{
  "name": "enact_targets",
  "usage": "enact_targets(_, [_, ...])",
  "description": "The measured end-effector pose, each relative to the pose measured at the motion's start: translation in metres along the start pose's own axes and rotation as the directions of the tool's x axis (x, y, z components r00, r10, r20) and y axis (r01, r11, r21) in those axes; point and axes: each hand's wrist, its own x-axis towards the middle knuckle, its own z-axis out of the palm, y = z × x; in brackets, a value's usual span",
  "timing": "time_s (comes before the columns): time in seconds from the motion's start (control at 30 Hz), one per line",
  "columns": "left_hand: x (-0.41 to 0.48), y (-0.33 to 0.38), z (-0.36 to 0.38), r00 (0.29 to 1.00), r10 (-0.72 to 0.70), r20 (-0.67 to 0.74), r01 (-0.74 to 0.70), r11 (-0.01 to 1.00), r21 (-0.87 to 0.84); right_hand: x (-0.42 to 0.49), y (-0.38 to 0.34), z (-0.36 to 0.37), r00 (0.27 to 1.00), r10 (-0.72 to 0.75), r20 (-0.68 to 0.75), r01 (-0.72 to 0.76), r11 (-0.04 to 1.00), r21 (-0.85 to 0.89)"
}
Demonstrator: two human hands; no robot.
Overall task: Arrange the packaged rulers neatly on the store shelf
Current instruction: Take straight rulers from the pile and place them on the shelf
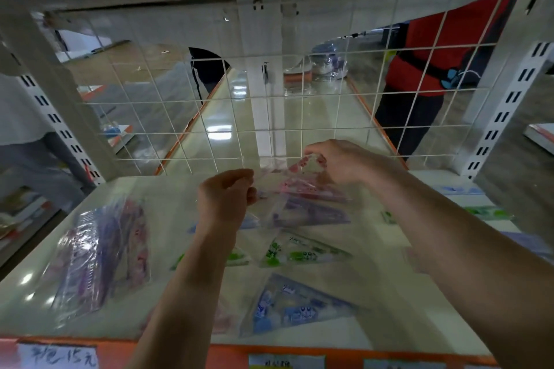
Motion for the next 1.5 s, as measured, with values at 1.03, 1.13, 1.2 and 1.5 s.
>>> enact_targets(1.03, [0.013,-0.008,-0.036,1.000,-0.006,-0.003,0.006,0.999,0.043,0.039,-0.017,0.004,0.971,-0.025,0.239,0.052,0.993,-0.109])
enact_targets(1.13, [0.016,-0.003,-0.042,1.000,-0.009,-0.022,0.009,1.000,0.024,0.029,-0.036,-0.005,0.971,-0.131,0.198,0.144,0.988,-0.053])
enact_targets(1.2, [0.019,0.001,-0.047,1.000,0.004,-0.021,-0.003,0.999,0.034,0.023,-0.052,-0.005,0.964,-0.182,0.191,0.189,0.982,-0.015])
enact_targets(1.5, [0.022,0.000,-0.096,0.996,0.008,-0.085,-0.006,1.000,0.023,-0.008,-0.113,0.031,0.914,-0.292,0.283,0.316,0.948,-0.044])
